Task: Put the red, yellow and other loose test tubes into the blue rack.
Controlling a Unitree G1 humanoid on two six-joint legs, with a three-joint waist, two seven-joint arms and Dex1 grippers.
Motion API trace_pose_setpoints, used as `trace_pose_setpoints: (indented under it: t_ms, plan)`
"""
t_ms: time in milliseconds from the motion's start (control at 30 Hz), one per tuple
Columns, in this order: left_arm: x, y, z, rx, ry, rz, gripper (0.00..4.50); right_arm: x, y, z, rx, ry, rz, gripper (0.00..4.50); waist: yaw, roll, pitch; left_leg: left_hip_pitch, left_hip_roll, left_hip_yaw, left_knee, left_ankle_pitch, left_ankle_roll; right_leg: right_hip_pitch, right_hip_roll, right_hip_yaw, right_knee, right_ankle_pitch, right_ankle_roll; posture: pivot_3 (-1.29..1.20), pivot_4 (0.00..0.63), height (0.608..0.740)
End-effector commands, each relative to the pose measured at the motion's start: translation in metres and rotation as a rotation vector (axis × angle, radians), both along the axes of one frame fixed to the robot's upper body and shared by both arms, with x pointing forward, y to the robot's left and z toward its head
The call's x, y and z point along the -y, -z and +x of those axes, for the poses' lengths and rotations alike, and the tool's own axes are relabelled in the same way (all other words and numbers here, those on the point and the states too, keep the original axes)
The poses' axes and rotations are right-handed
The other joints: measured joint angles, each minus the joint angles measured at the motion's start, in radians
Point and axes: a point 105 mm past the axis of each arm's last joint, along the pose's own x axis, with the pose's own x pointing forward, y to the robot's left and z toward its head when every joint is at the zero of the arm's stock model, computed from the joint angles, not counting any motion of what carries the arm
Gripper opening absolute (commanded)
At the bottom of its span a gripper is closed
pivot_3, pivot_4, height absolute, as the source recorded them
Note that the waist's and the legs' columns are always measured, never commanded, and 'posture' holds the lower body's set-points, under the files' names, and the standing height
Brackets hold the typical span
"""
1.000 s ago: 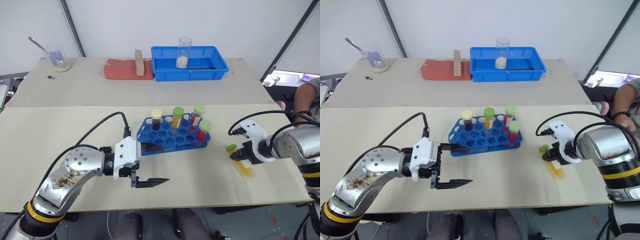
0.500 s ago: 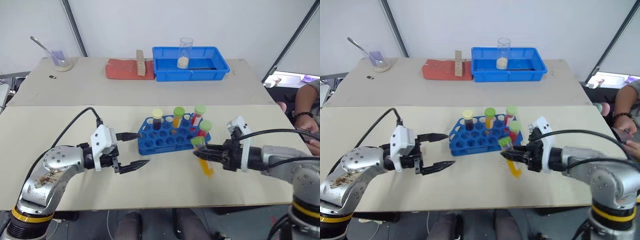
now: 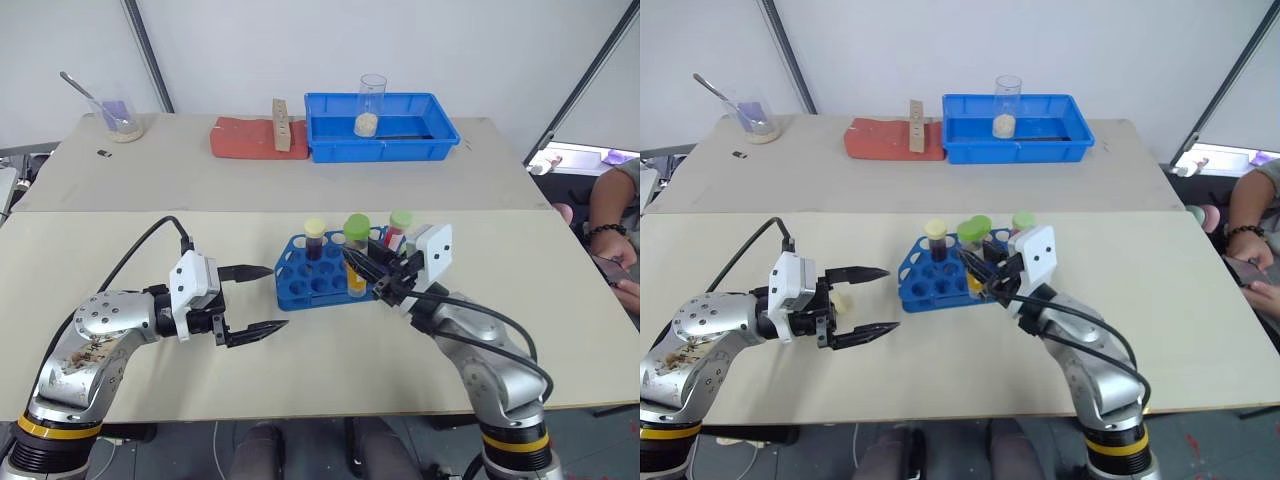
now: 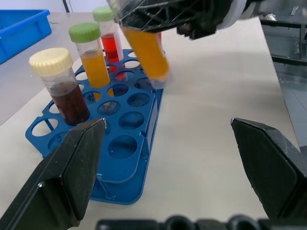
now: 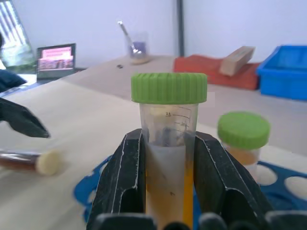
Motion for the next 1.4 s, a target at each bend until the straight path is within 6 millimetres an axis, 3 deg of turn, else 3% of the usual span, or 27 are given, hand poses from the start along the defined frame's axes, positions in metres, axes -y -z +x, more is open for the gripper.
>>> trace_pose_setpoints:
  t_ms: [33, 333, 1033, 1067, 1300, 1400]
  plan:
    - [0.008, -0.012, -0.004, 0.04, 0.038, -0.004, 4.5, 0.002, -0.011, 0.003, 0.115, 0.06, 0.012, 0.99, 0.0, 0.0, 0.0, 0.0, 0.0, 0.0, 0.0, 0.0, 0.0, 0.0, 0.0, 0.0, 0.0, 0.0, 0.0, 0.0, 0.15, 0.74]
    - [0.016, -0.02, -0.005, 0.039, 0.049, -0.01, 4.5, 0.006, -0.001, 0.01, 0.135, 0.135, 0.015, 0.99, 0.0, 0.0, 0.0, 0.0, 0.0, 0.0, 0.0, 0.0, 0.0, 0.0, 0.0, 0.0, 0.001, 0.0, 0.0, 0.0, 0.15, 0.74]
    - [0.026, -0.03, -0.001, 0.033, 0.036, -0.035, 4.5, 0.008, 0.016, 0.006, 0.139, 0.184, 0.058, 0.99, -0.001, 0.0, 0.0, 0.001, 0.0, 0.0, 0.0, 0.0, 0.0, 0.0, 0.0, 0.0, 0.002, 0.0, 0.0, 0.0, 0.15, 0.74]
    - [0.026, -0.03, 0.0, 0.033, 0.034, -0.035, 4.5, 0.008, 0.016, 0.005, 0.135, 0.179, 0.063, 2.02, -0.001, 0.0, 0.0, 0.001, 0.0, -0.001, 0.0, 0.0, 0.0, 0.0, 0.0, 0.0, 0.002, 0.0, 0.0, 0.0, 0.15, 0.74]
    - [0.019, -0.03, 0.004, 0.026, -0.016, -0.029, 4.5, 0.01, 0.023, -0.005, 0.112, 0.135, -0.043, 4.4, 0.0, 0.0, 0.0, 0.001, 0.0, 0.0, 0.0, 0.0, 0.0, 0.0, 0.0, 0.0, 0.002, 0.0, 0.0, 0.0, 0.15, 0.74]
    - [0.012, -0.033, 0.009, 0.033, -0.063, -0.01, 4.5, 0.011, 0.027, -0.014, 0.09, 0.089, -0.122, 4.4, 0.0, 0.0, 0.0, 0.001, 0.0, 0.0, 0.0, 0.0, 0.0, 0.0, 0.0, 0.0, 0.002, -0.001, -0.001, 0.0, 0.15, 0.74]
